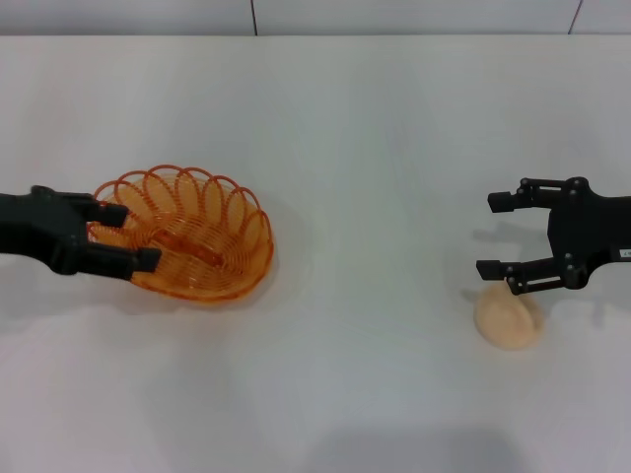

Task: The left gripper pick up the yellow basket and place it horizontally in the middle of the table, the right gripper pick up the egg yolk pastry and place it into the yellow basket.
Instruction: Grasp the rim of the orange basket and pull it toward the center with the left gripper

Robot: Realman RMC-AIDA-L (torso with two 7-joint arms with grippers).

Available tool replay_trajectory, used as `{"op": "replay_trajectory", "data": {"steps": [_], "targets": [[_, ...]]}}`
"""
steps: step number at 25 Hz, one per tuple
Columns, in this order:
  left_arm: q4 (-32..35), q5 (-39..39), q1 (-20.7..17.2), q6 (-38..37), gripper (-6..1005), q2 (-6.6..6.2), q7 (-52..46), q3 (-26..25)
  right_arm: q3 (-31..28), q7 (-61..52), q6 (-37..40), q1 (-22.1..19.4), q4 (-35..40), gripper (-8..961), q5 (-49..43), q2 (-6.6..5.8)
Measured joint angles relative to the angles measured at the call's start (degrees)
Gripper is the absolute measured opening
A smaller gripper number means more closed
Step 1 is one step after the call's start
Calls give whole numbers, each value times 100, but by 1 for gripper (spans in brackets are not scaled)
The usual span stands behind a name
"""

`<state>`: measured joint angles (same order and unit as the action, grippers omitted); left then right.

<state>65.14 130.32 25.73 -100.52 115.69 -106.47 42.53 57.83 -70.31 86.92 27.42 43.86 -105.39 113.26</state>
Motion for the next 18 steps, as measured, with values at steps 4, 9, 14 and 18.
{"op": "replay_trajectory", "data": {"steps": [4,9,14,18], "targets": [[524,475,103,-4,880,30,-1122,104,0,3,0,7,0,850,0,14],[621,1141,385,-10,880,-108,-2497,117,0,22,-6,12,0,852,0,40],[627,1784,672,68,880,-161,-2934,116,0,37,-15,58,-1,851,1,57],[522,2171,838,328,879,-167,-2962,116,0,66,-34,97,-1,851,1,81]]}}
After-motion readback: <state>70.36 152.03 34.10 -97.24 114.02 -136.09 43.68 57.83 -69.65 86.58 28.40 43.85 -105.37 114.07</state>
